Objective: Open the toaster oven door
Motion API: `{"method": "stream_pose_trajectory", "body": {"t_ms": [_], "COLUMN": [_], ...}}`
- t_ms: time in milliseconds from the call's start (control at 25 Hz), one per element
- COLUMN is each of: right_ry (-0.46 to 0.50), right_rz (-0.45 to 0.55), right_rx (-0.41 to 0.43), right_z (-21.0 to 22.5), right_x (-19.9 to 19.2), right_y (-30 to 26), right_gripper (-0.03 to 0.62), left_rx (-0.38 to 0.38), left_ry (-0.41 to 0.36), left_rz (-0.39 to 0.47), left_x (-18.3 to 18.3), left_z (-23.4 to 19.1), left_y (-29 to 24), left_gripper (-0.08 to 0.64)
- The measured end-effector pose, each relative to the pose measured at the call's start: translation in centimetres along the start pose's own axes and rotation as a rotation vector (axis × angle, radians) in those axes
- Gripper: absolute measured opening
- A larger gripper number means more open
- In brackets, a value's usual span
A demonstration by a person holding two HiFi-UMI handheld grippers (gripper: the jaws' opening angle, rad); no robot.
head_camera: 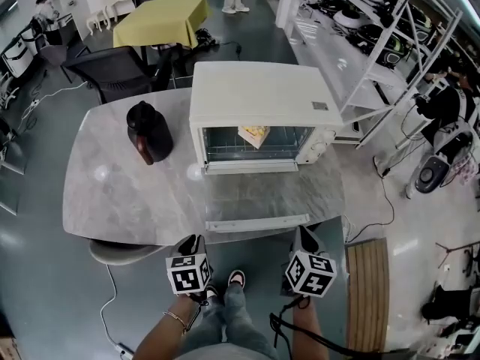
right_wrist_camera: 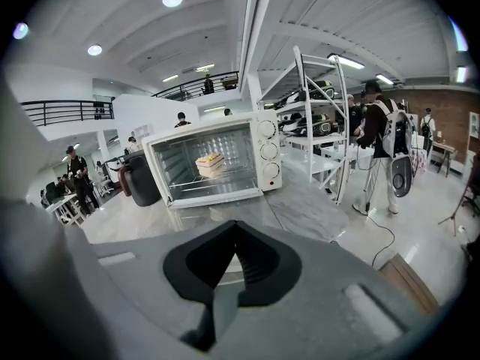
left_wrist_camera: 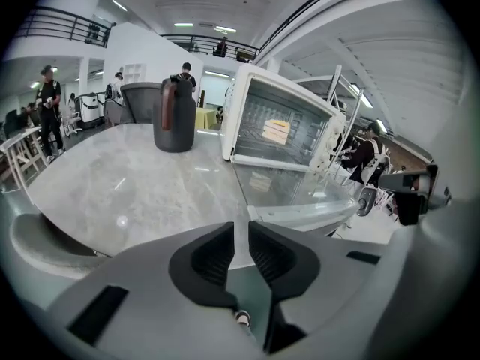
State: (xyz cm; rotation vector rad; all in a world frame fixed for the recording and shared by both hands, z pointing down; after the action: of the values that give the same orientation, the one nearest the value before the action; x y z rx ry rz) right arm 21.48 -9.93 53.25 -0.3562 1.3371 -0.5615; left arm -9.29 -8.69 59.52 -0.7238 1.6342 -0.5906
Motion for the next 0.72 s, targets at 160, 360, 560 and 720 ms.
{"method": "stream_pose_trajectory", "body": {"t_ms": [160,360,560,720], "right_ry": [0.034,0.076,0.084,0.093], "right_rz": [0.023,0.086,0.169,0.239], "right_rx": [0.019,0.041,0.06,0.059], "right_z": [-1.6,-3.2,-4.3,-4.5], "right_x": [1.6,4.6,7.8,10.1], "right_y": [0.8,1.8,3.7,4.7], "right_gripper": [0.005,0.005,0.005,0.005], "left_rx": [0.012,0.016,-0.003,-0.02], "left_ry": [-0.013,-0.041,-0.068,-0.069], "left_rz": [0.093,0.246,0.362,0.433], "left_x": [2.8,7.5,11.4,13.9], "left_z": [-1.1,-1.5,-1.3,-0.9], "left_y": [2.3,4.7,7.1,7.7], "left_gripper": [0.051,0.025,0.015,0.012]}}
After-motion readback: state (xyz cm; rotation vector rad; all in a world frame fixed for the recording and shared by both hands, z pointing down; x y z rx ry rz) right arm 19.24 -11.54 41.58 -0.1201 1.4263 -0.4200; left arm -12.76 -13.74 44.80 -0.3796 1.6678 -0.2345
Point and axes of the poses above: the fingertips, and each gripper's own axes: y backward along the fingers, z to its right, x out of its top, the point moved 10 cm from there along y, backward along the fingers, and after that the axes turned 3 degrees about x, right-handed, at the moved point
